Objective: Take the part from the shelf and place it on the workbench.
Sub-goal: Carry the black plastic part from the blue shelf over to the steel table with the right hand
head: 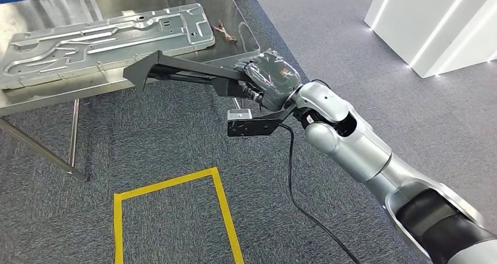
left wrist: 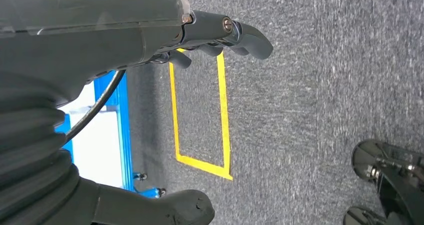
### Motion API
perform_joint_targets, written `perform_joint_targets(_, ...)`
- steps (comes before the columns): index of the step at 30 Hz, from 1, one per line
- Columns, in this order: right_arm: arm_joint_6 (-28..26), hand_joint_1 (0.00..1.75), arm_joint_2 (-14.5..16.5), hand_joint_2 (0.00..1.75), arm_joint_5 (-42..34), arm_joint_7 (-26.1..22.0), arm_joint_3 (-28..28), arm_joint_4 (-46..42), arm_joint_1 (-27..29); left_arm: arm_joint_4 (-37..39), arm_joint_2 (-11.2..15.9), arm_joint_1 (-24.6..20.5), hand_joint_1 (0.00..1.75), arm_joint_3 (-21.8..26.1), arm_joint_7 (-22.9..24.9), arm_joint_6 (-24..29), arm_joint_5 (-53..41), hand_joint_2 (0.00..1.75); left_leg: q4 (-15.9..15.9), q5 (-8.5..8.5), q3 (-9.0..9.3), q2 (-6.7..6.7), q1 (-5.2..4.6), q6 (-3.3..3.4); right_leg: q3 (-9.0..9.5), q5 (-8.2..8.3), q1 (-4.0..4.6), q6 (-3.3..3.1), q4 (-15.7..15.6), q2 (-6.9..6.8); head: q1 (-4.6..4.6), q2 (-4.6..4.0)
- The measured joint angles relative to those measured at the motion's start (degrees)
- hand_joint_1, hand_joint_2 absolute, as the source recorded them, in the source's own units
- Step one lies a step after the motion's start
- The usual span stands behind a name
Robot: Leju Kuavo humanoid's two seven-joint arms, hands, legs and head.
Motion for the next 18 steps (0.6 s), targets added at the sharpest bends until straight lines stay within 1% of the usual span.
perform_joint_targets(3,0.7,1.75,-0.1,1.75,-0.1,0.2,0.0,0.3,-1.2,0.0,0.0,0.0,0.00,0.0,0.0,0.0,0.1,1.75,0.0,0.01,-0.01,0.00,0.00,-0.18,0.00,0.00,-0.01,-0.01,0.0,0.00,0.00,0.00)
perform_joint_targets(4,0.9,1.75,-0.1,1.75,-0.1,0.3,0.0,0.5,-1.6,0.0,0.0,0.0,0.00,0.1,0.0,0.0,0.1,1.75,0.2,-0.05,-0.06,0.01,-0.06,-0.11,0.02,0.04,-0.12,0.07,-0.1,0.01,0.00,0.00)
perform_joint_targets(6,1.2,1.75,-0.1,1.75,-0.1,0.4,0.0,0.6,-2.2,0.0,0.0,0.0,0.00,0.1,0.0,0.0,0.1,1.75,0.4,-0.15,-0.16,0.03,-0.21,0.36,0.10,0.18,-0.32,0.34,-0.3,0.01,0.01,0.00)
perform_joint_targets(7,1.2,1.75,-0.2,1.75,-0.2,0.5,0.0,0.7,-2.5,0.0,0.0,0.0,0.00,0.2,0.0,0.0,0.1,1.75,0.1,-0.08,-0.04,0.05,-0.27,0.71,0.25,0.29,-0.34,0.56,-0.6,0.02,0.00,0.00)
perform_joint_targets(8,1.2,1.75,-0.2,1.75,-0.2,0.5,0.0,0.7,-2.6,0.0,0.0,0.0,0.00,0.3,0.0,0.0,0.2,1.75,-0.6,0.23,0.37,0.10,-0.11,0.94,0.39,0.24,-0.26,0.71,-0.6,-0.02,0.01,0.00)
perform_joint_targets(9,1.2,1.75,-0.3,1.75,-0.2,0.6,0.0,0.8,-2.8,0.0,0.0,-0.1,0.00,0.3,0.0,0.0,0.2,1.75,-1.4,0.58,0.89,0.18,0.08,1.17,0.26,-0.21,-0.16,0.86,-0.1,-0.07,0.01,0.00)
perform_joint_targets(10,1.2,1.75,-0.4,1.75,-0.2,0.6,0.0,0.8,-3.0,0.0,-0.1,-0.1,0.00,0.4,0.0,0.0,0.2,1.75,-2.2,0.94,1.38,0.27,0.29,1.35,-0.39,-1.27,-0.08,1.03,1.5,-0.13,0.01,0.00)
perform_joint_targets(11,1.3,1.75,-0.5,1.75,-0.2,0.7,0.0,0.8,-3.2,0.0,-0.1,-0.1,0.00,0.5,0.0,0.0,0.2,1.75,-2.7,1.16,1.73,0.37,0.47,1.45,-1.68,-2.87,-0.13,1.20,4.3,-0.20,0.01,0.00)
perform_joint_targets(12,1.3,1.75,-0.6,1.75,-0.2,0.7,0.0,0.9,-3.3,0.0,-0.1,-0.1,0.00,0.5,0.0,0.0,0.3,1.75,-2.9,1.16,1.82,0.43,0.50,1.57,-3.52,-4.71,-0.23,1.43,8.0,-0.22,0.01,0.00)
perform_joint_targets(13,1.3,1.75,-0.7,1.75,-0.3,0.7,0.1,0.9,-3.4,0.0,-0.1,-0.1,0.00,0.6,0.0,0.0,0.3,1.75,-2.8,1.09,1.81,0.46,0.51,1.55,-5.38,-6.14,-0.42,1.71,11.5,-0.23,0.01,0.00)
perform_joint_targets(14,1.3,1.75,-0.8,1.75,-0.3,0.7,0.1,1.0,-3.3,0.0,-0.1,-0.1,0.00,0.7,0.0,0.0,0.3,1.75,-2.7,0.94,1.81,0.46,0.55,1.46,-6.64,-6.61,-0.68,2.01,13.8,-0.24,0.01,0.00)
perform_joint_targets(15,1.3,1.75,-0.9,1.75,-0.3,0.7,0.2,1.1,-3.2,0.0,-0.1,-0.1,0.00,0.8,0.0,0.0,0.3,1.75,-2.4,0.74,1.81,0.44,0.65,1.27,-6.91,-5.94,-0.98,2.32,14.0,-0.25,0.02,0.00)
perform_joint_targets(16,1.4,1.75,-0.9,1.75,-0.3,0.7,0.3,1.2,-3.2,0.0,-0.1,0.0,0.00,0.9,-0.1,0.0,0.3,1.75,-2.1,0.43,1.81,0.39,0.82,0.97,-5.94,-4.20,-1.30,2.65,11.8,-0.27,0.02,0.00)
perform_joint_targets(17,1.4,1.75,-0.9,1.75,-0.3,0.7,0.3,1.2,-3.3,0.0,-0.1,0.0,0.00,0.9,-0.1,0.0,0.3,1.75,-1.5,0.00,1.78,0.33,1.01,0.59,-4.09,-2.08,-1.65,3.01,8.0,-0.27,0.02,0.00)
perform_joint_targets(18,1.4,1.75,-0.9,1.75,-0.3,0.7,0.3,1.2,-3.3,0.0,-0.1,0.0,0.00,0.9,-0.1,0.0,0.3,1.75,-0.9,-0.47,1.63,0.24,1.09,0.14,-2.29,-0.68,-1.75,3.19,4.5,-0.11,0.02,0.00)
